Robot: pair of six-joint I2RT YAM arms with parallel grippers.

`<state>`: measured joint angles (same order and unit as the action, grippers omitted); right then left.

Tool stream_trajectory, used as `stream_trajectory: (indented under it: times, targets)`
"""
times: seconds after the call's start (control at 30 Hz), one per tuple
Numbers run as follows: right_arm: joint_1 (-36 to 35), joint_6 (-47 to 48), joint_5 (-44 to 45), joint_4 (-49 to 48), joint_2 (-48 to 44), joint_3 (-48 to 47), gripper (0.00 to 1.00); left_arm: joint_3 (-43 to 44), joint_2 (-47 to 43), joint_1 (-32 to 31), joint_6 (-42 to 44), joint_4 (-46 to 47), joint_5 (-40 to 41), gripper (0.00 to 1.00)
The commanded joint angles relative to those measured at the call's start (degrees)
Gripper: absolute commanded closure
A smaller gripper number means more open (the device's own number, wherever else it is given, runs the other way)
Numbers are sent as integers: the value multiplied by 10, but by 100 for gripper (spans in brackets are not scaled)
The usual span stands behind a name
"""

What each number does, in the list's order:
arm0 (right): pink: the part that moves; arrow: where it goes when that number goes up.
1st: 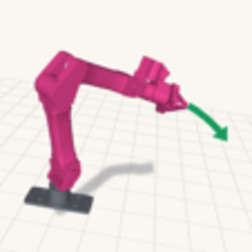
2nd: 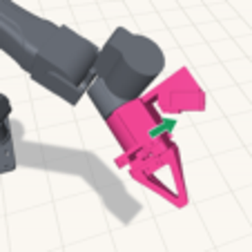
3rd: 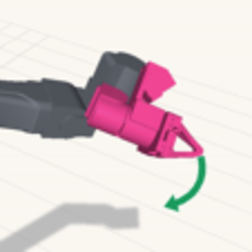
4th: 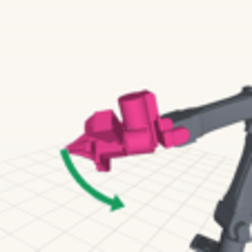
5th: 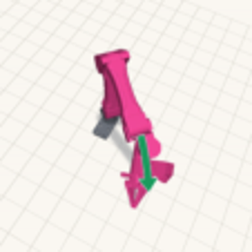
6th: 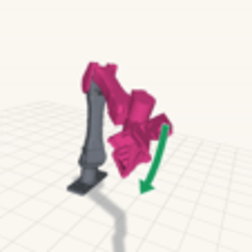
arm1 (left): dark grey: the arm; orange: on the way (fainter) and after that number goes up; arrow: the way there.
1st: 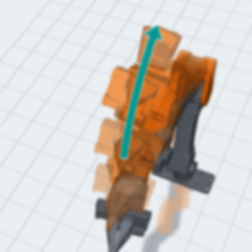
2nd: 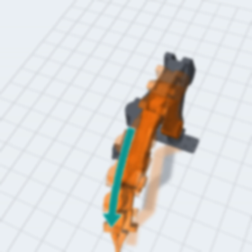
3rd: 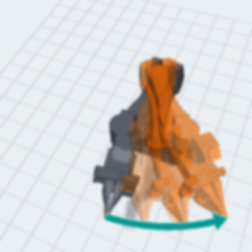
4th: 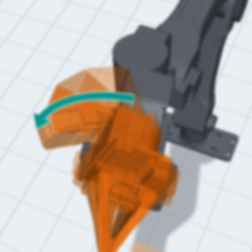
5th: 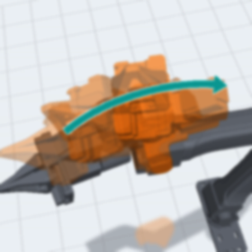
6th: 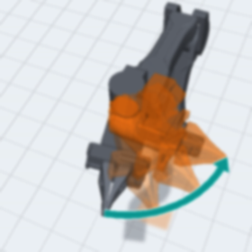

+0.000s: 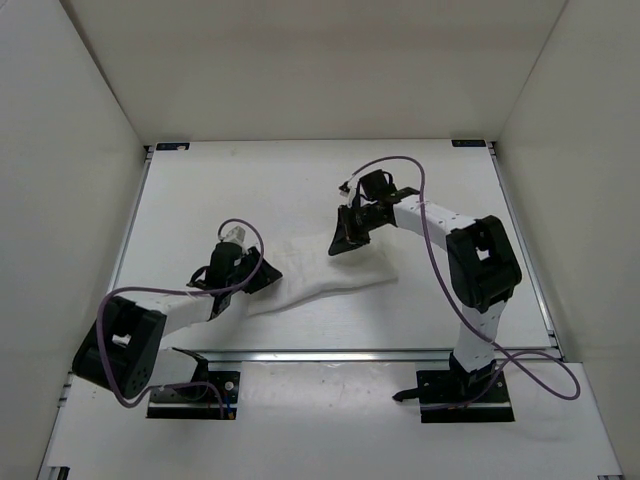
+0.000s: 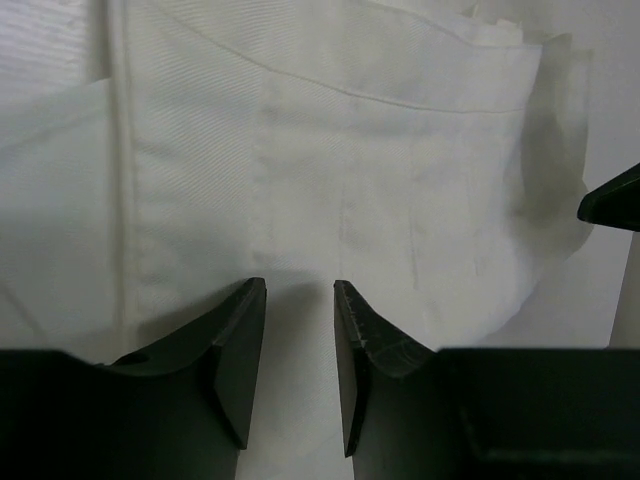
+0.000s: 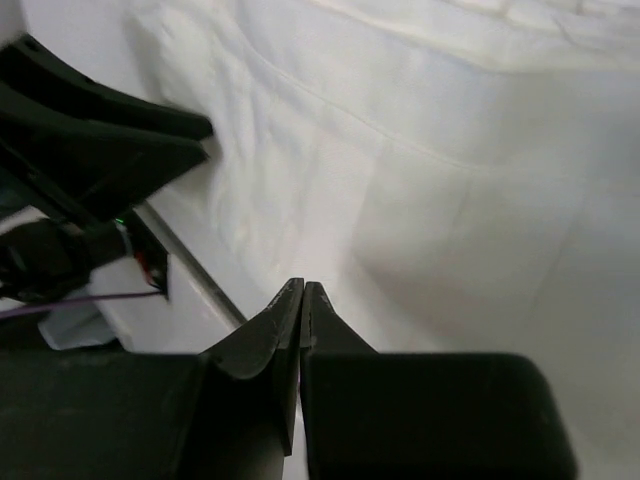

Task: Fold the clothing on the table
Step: Fold the skirt

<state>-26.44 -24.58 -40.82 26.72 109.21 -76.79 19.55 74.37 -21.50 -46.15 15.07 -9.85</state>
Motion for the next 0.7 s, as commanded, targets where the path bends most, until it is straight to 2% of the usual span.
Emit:
stream_trajectory:
  times: [0.0, 0.07, 0.13, 0.17, 0.23, 0.3, 0.5, 0.67]
  targets:
    - [2, 151, 52, 136, -6, -12, 100, 50, 46, -21, 10, 2, -2, 57]
    - [-1, 185, 88, 142, -19, 0, 99, 67, 82, -26, 0, 21, -23, 58]
    - [-5, 200, 77, 138, -29, 18, 100, 90, 122, -27, 4, 20, -29, 65]
    - [-11, 222, 74, 144, -33, 21, 100, 99, 127, -29, 7, 17, -33, 64]
    - [-23, 233, 138, 150, -27, 22, 100, 124, 146, -28, 15, -2, -41, 64]
    - [-25, 267, 166, 158, -6, 19, 100, 139, 157, -25, 14, -7, -60, 64]
    - [-39, 264, 245, 172, -8, -9, 100, 247, 236, -26, 47, -77, -93, 64]
    - [-52, 256, 279, 188, -63, -38, 100, 287, 266, -33, 62, -103, -113, 64]
